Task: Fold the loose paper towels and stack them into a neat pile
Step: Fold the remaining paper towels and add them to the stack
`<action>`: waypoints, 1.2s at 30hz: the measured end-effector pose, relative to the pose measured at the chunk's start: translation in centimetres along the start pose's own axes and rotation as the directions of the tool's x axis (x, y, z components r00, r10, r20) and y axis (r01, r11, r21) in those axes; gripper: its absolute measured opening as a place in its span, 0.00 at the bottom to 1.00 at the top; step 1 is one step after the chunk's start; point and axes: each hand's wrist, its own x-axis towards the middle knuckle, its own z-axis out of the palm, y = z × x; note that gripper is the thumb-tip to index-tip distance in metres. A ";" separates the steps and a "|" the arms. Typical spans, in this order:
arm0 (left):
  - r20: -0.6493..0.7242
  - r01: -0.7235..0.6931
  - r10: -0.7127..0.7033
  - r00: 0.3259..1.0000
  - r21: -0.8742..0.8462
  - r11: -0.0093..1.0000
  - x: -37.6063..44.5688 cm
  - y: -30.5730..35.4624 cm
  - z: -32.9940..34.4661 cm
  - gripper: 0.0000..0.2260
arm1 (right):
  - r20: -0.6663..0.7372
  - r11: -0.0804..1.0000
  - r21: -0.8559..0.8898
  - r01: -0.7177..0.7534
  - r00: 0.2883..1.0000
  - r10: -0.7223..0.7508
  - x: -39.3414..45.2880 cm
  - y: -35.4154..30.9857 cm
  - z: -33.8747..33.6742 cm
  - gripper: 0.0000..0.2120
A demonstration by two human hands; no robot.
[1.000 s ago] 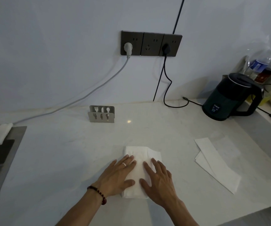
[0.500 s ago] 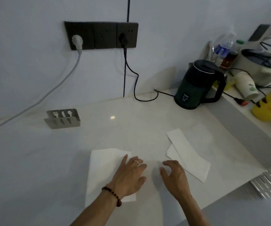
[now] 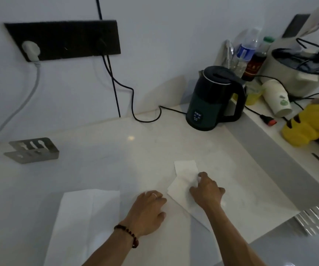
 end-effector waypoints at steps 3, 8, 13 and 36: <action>-0.022 0.039 -0.041 0.999 -0.100 0.994 0.0 0.2 -0.3 0.20 | -0.100 0.997 -0.017 0.081 0.992 -0.083 0.4 -0.1 0.1 0.13; -0.068 0.159 -0.198 0.978 -0.376 0.913 0.0 0.5 -1.5 0.19 | -0.254 0.912 0.320 0.257 0.950 -0.179 -0.4 -0.4 -0.5 0.05; -0.140 0.177 -0.367 0.920 -0.686 0.706 0.9 1.5 -3.2 0.14 | -0.109 0.728 0.645 0.230 0.972 -0.210 -1.3 -1.8 -2.7 0.05; -0.080 -0.037 -0.597 0.798 -0.996 0.083 -4.3 -3.5 -8.0 0.11 | -0.288 0.755 0.517 0.403 0.913 -0.290 -8.9 -11.3 0.3 0.16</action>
